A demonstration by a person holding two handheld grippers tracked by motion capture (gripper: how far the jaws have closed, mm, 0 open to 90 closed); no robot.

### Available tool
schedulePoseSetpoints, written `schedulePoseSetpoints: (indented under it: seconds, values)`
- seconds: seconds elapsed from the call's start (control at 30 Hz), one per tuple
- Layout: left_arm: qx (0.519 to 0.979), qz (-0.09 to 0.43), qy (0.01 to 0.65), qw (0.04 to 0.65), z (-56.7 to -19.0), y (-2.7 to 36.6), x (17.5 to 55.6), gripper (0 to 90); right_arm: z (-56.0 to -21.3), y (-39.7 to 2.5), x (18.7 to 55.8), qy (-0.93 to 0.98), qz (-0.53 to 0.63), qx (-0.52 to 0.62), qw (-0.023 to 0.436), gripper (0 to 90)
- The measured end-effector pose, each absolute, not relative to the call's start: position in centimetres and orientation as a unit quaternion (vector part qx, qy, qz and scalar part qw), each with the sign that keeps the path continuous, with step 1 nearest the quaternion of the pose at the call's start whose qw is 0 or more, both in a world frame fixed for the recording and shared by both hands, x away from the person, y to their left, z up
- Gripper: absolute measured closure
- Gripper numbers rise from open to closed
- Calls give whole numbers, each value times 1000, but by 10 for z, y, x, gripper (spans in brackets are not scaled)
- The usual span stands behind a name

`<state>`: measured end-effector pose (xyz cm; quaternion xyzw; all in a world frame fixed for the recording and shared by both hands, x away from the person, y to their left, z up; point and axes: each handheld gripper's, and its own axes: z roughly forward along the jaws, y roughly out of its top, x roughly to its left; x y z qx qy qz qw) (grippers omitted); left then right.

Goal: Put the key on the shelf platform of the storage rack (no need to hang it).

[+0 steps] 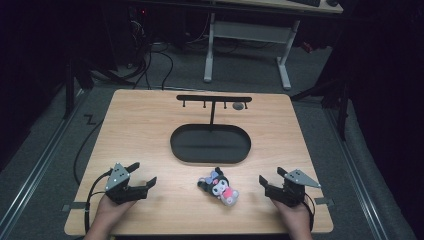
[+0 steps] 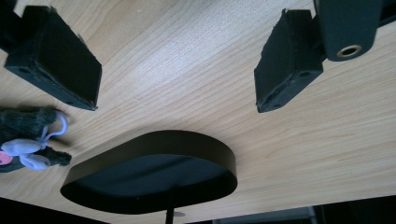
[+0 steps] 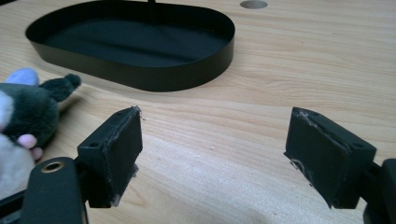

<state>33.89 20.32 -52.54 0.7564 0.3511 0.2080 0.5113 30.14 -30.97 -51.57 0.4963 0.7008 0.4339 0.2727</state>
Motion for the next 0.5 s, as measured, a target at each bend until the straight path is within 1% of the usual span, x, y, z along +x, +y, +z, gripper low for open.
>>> schedulePoseSetpoints:
  seconds: [0.23, 0.43, 0.5]
  values:
    - [762, 215, 330, 515, -524, 202, 336, 153, -516, -310, 303, 689, 426, 507, 296, 181]
    - [758, 214, 331, 519, -522, 198, 338, 153, -519, -314, 301, 688, 421, 511, 296, 174]
    - [765, 219, 331, 508, -522, 196, 339, 153, -519, -315, 301, 687, 419, 515, 295, 172]
